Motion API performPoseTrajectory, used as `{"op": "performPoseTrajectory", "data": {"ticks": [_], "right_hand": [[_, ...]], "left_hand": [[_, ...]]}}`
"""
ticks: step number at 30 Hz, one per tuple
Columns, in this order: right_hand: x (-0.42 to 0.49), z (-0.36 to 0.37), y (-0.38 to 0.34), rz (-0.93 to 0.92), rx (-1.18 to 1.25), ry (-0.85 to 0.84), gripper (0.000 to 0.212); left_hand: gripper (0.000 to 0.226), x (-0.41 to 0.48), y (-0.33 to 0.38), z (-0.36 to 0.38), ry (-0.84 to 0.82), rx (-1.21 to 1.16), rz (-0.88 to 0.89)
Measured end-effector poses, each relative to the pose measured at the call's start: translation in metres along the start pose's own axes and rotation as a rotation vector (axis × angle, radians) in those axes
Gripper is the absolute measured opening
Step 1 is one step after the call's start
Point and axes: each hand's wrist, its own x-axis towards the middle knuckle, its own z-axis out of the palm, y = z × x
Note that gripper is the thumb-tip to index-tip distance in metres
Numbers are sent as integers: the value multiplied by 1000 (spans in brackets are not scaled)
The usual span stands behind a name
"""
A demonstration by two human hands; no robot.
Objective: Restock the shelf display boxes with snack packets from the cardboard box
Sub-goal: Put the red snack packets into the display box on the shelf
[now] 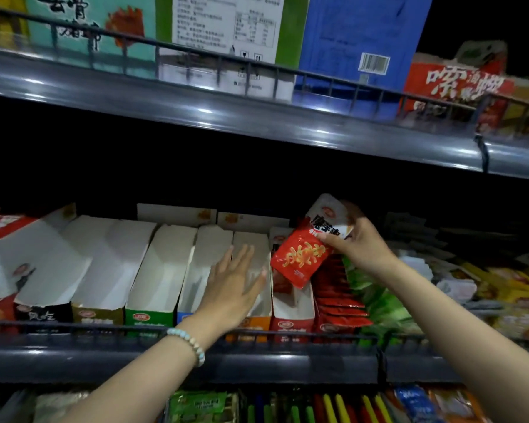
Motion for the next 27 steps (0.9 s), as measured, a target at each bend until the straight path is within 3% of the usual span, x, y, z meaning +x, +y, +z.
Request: {"op": "performPoseTrajectory", "data": {"ticks": [3, 6, 9, 17, 22, 27], "right_hand": [[15, 10, 5, -48, -110, -14, 32], [23, 22, 14, -32, -259, -40, 61], [29, 34, 28, -36, -395, -87, 73], [43, 57, 57, 55, -619, -173, 60], [44, 61, 59, -215, -808, -118, 74], [46, 61, 59, -136, -804, -202, 82]], "left_hand": [[75, 8, -6, 14, -2, 89, 36], [87, 10, -8, 26, 31, 112, -8], [94, 9, -10, 35, 60, 170, -33], [94, 6, -10, 34, 97, 142, -29], [91, 6, -9, 35, 100, 141, -30], [90, 6, -10, 36, 104, 146, -22]]}}
